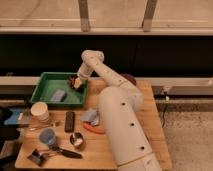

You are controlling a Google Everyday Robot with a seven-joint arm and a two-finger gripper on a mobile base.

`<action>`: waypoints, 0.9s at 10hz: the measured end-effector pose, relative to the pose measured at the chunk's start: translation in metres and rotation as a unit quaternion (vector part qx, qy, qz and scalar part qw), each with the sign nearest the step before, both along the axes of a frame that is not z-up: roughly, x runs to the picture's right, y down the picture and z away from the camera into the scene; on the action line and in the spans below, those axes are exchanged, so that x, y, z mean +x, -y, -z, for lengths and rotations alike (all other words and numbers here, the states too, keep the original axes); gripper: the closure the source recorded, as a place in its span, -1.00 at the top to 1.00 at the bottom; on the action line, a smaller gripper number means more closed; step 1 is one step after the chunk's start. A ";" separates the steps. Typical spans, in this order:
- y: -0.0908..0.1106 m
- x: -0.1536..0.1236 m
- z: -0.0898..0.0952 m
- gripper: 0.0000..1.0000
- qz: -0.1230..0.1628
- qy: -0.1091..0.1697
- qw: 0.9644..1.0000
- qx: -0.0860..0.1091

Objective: Place grapes in tray

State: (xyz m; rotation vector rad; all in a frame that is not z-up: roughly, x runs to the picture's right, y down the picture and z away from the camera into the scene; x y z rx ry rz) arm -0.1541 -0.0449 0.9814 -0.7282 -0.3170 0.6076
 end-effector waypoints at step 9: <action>0.047 0.048 0.115 -1.00 -0.023 0.021 0.998 0.049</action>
